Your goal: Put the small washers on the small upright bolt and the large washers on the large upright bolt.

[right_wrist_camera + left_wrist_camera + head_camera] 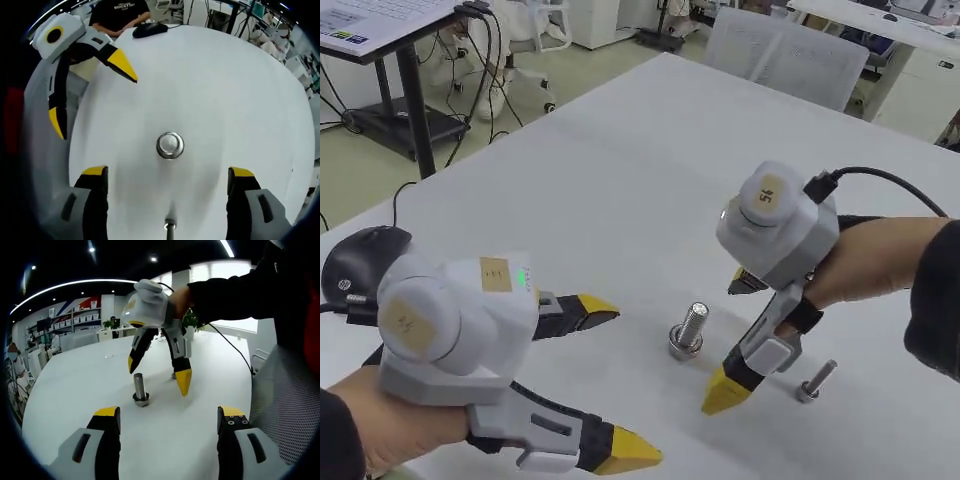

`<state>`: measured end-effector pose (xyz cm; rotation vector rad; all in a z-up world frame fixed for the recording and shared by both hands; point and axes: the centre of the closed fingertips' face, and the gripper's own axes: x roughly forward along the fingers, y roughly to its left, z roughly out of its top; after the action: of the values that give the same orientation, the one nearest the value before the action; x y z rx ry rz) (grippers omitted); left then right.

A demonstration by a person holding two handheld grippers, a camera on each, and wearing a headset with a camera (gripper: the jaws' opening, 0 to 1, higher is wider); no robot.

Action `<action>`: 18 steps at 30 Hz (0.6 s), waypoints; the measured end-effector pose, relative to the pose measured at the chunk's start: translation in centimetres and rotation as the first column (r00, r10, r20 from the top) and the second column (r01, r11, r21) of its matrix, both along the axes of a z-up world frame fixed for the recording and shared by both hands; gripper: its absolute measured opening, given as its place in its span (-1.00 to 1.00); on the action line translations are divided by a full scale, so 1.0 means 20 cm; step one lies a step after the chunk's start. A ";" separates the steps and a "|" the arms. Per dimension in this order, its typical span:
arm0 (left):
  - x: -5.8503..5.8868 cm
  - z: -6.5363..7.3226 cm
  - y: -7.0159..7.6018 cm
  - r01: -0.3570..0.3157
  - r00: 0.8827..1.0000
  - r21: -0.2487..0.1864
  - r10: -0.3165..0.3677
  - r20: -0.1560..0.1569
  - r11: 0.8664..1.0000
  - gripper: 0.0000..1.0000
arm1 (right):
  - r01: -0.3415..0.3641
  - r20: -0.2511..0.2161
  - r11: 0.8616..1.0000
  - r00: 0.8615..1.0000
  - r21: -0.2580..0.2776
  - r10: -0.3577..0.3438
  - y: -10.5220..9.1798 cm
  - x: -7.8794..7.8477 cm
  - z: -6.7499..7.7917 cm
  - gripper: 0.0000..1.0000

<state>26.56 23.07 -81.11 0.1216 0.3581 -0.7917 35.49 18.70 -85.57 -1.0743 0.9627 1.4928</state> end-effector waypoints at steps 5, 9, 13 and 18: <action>0.00 0.00 0.00 0.003 1.000 0.002 -0.003 0.000 1.000 0.59 | 0.034 0.002 0.999 0.999 0.017 -0.034 -0.04 0.03 0.01 1.00; 0.00 0.00 0.00 0.005 1.000 0.003 -0.005 -0.001 1.000 0.59 | 0.062 0.009 0.997 0.998 0.038 -0.063 -0.07 0.04 0.03 1.00; 0.00 0.00 -0.01 0.009 1.000 0.008 -0.009 -0.003 1.000 0.59 | 0.091 0.012 0.994 0.996 0.052 -0.092 -0.10 0.06 0.05 1.00; -0.01 -0.01 -0.01 0.016 1.000 0.014 -0.016 -0.009 1.000 0.59 | 0.132 0.020 0.988 0.991 0.083 -0.134 -0.15 0.08 0.07 1.00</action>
<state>26.41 22.83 -81.30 0.1347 0.3718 -0.8059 37.10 15.79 -84.17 -0.9501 0.9293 1.3940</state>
